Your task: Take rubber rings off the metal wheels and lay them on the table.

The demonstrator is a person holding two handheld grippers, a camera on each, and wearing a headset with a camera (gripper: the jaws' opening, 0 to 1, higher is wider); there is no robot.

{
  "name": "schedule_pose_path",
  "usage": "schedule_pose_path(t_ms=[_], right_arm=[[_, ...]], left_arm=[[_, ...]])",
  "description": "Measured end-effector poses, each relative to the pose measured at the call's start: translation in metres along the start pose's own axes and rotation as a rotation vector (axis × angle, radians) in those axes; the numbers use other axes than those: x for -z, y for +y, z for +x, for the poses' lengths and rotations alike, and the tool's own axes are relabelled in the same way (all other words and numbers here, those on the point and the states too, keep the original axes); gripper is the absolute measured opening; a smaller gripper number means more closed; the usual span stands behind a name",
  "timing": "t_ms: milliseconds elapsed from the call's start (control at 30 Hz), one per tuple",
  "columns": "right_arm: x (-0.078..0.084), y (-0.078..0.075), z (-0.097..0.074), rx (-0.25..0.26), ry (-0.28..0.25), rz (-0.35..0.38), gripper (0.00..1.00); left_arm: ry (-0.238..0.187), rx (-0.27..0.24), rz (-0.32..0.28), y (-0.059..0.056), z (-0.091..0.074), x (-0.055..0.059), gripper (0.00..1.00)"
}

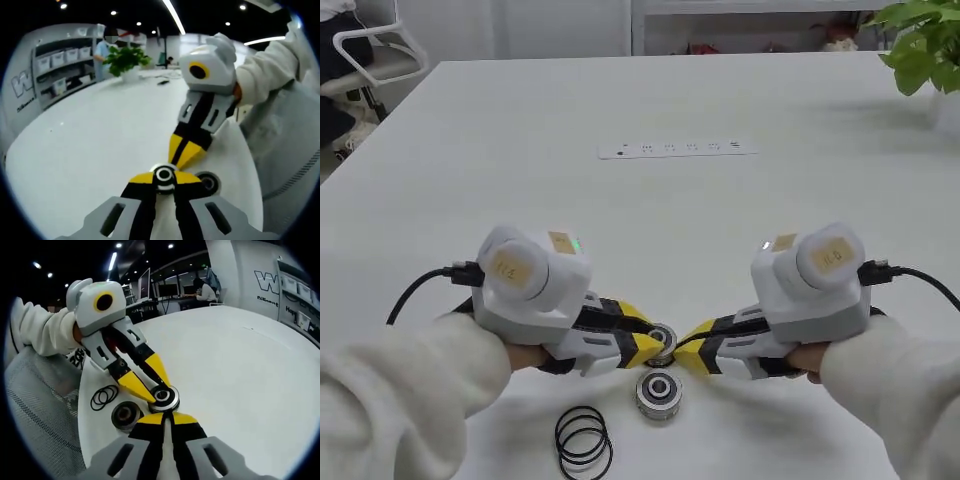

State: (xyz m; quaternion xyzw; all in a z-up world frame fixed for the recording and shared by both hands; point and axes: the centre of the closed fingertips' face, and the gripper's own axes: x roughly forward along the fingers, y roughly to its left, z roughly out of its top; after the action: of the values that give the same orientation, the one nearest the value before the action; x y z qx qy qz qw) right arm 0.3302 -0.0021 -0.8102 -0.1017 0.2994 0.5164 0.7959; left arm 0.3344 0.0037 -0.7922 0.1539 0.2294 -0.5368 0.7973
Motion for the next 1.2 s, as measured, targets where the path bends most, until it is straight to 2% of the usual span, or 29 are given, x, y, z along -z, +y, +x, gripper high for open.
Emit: schedule_pose_path(t_ms=[267, 733, 900, 1067, 1200], right_arm=[[0.000, -0.005, 0.000, 0.023, 0.003, 0.103, 0.00], [0.000, -0.009, -0.002, 0.025, -0.011, 0.207, 0.00], [-0.004, -0.013, -0.005, 0.027, -0.044, 0.264, 0.00], [-0.009, -0.011, -0.006, 0.023, -0.067, 0.286, 0.00], [-0.012, -0.010, -0.006, 0.029, -0.066, 0.272, 0.00]], left_arm=[[0.000, -0.004, 0.011, 0.001, 0.000, 0.000, 0.14], [-0.003, -0.009, 0.017, 0.000, -0.001, 0.001, 0.14], [-0.003, -0.013, 0.018, 0.001, -0.001, 0.001, 0.14], [-0.005, -0.015, 0.021, 0.001, -0.001, 0.001, 0.14], [-0.008, -0.019, 0.038, 0.000, -0.001, 0.001, 0.14]])
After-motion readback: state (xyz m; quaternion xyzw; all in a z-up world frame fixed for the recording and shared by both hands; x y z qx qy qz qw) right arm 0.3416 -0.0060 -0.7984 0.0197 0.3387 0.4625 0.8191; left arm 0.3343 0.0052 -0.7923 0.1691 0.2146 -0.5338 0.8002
